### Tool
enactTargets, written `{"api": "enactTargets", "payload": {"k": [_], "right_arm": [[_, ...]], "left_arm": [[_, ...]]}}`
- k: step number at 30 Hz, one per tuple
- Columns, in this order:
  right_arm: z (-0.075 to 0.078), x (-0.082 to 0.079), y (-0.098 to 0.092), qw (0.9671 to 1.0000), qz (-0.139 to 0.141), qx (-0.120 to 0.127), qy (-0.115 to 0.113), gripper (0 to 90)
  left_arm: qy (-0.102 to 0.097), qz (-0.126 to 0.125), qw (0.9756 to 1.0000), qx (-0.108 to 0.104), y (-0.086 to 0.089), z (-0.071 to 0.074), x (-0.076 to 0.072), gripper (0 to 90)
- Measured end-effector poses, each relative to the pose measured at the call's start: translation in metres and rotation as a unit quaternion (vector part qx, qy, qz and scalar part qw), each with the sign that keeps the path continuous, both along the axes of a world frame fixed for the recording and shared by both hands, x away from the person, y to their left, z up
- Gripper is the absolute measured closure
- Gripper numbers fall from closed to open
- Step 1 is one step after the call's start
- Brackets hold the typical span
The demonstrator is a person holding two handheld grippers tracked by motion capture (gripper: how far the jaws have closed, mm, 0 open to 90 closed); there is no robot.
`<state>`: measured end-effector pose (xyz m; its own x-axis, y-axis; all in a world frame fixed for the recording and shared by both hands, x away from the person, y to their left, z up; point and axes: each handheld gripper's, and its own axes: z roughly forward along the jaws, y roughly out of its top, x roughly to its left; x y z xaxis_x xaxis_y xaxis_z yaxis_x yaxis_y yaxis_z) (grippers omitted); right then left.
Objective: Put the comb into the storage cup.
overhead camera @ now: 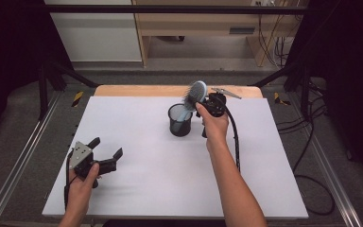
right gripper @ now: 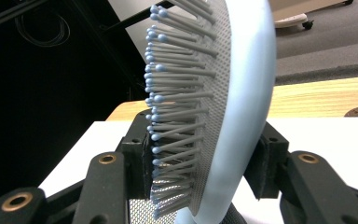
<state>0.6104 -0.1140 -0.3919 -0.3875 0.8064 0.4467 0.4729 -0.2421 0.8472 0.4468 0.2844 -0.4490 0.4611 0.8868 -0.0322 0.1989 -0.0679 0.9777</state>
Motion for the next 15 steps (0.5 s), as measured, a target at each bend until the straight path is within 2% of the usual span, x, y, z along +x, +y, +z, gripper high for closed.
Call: {"api": "enactTargets", "payload": {"k": [15], "right_arm": [[-0.0017, 0.0014, -0.0036, 1.0000, -0.002, 0.001, 0.005, 49.8]], "left_arm": [[0.000, -0.001, 1.0000, -0.001, -0.0003, -0.0001, 0.0001, 1.9]]}}
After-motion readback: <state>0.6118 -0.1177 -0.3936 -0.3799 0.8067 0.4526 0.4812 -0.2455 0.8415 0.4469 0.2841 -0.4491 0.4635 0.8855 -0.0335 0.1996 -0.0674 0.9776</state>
